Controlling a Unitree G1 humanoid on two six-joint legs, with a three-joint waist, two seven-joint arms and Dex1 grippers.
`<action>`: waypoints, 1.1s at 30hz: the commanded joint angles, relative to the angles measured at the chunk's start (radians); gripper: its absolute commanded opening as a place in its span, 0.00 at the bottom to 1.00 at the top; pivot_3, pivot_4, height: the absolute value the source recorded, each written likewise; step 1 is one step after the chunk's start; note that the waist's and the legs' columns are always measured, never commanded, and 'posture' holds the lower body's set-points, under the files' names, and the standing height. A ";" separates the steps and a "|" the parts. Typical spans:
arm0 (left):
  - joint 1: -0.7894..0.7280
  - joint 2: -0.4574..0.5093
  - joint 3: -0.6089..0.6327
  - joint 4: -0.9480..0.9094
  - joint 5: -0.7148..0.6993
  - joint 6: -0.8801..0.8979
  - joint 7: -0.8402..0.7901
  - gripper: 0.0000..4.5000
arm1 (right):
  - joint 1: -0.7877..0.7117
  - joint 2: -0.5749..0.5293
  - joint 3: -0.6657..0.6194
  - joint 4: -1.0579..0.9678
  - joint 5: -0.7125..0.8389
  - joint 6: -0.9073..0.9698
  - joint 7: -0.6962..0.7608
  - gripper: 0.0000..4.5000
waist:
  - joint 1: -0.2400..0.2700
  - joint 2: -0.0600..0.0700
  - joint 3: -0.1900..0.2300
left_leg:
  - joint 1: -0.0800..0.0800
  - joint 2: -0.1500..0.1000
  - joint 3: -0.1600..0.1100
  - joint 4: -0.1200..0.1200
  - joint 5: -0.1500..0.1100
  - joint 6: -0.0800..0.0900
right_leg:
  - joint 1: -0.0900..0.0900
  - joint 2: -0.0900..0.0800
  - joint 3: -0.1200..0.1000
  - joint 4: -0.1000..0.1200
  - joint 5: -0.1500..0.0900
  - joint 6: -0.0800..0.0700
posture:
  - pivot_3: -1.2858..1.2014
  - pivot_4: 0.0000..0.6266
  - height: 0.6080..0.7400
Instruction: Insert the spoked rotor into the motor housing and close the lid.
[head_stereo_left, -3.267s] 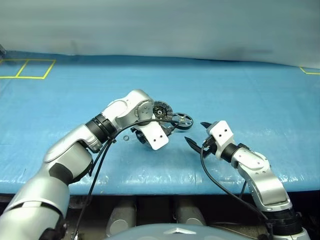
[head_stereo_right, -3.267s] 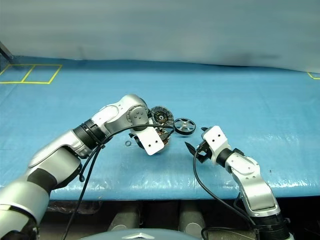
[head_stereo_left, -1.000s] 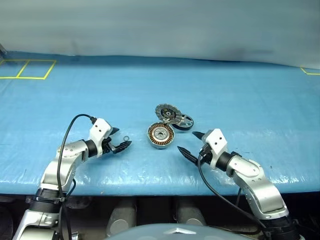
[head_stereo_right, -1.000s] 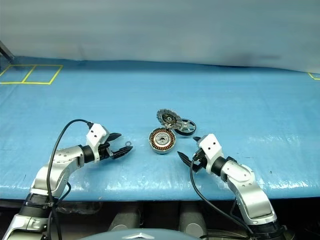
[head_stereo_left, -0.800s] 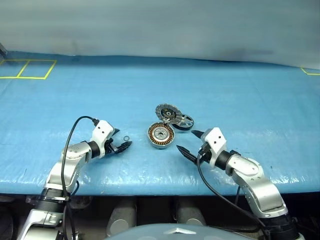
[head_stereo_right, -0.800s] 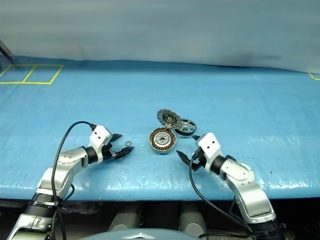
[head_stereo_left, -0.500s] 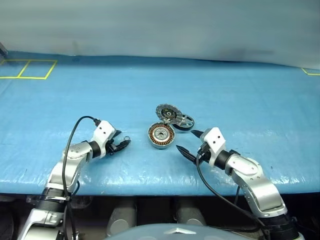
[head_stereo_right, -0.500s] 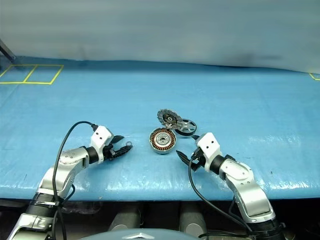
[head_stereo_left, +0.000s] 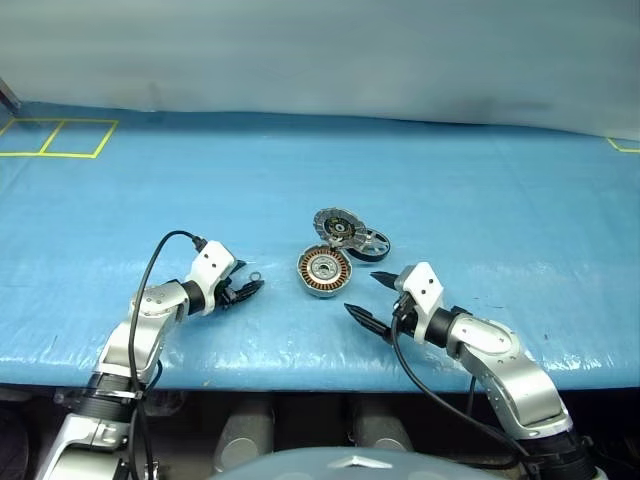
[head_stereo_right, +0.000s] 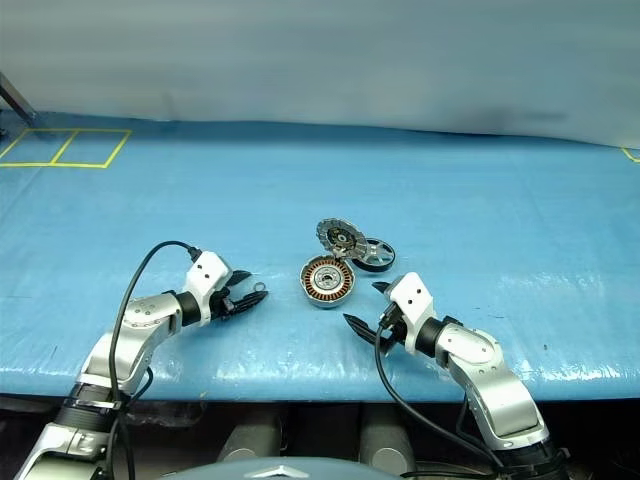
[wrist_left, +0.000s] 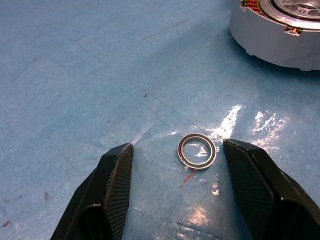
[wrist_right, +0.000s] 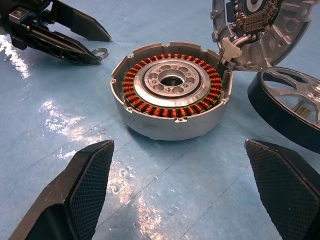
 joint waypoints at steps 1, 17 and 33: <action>-0.002 -0.009 -0.039 0.024 0.023 -0.002 -0.002 0.42 | -0.002 -0.005 -0.007 -0.035 0.007 -0.010 0.002 1.00 | 0.000 0.000 0.000 | 0.000 0.000 0.000 0.000 0.000 0.000 | 0.000 0.000 0.000 0.000 0.000 0.000 | 0.52 0.24 1.00; -0.001 -0.003 -0.028 0.030 0.003 0.010 -0.004 0.15 | -0.018 0.003 -0.003 -0.024 -0.017 -0.029 -0.016 1.00 | -0.001 0.000 0.000 | 0.000 0.000 0.000 -0.001 -0.001 -0.001 | -0.001 0.000 0.000 -0.001 0.000 0.000 | 0.52 0.24 1.00; -0.157 -0.045 0.054 -0.055 -0.221 0.012 -0.143 0.15 | 0.011 -0.003 0.013 -0.026 -0.003 -0.098 0.030 1.00 | 0.000 -0.001 0.001 | -0.006 0.000 0.001 -0.001 0.000 -0.001 | -0.007 0.000 -0.001 -0.001 0.000 0.000 | 0.52 0.24 1.00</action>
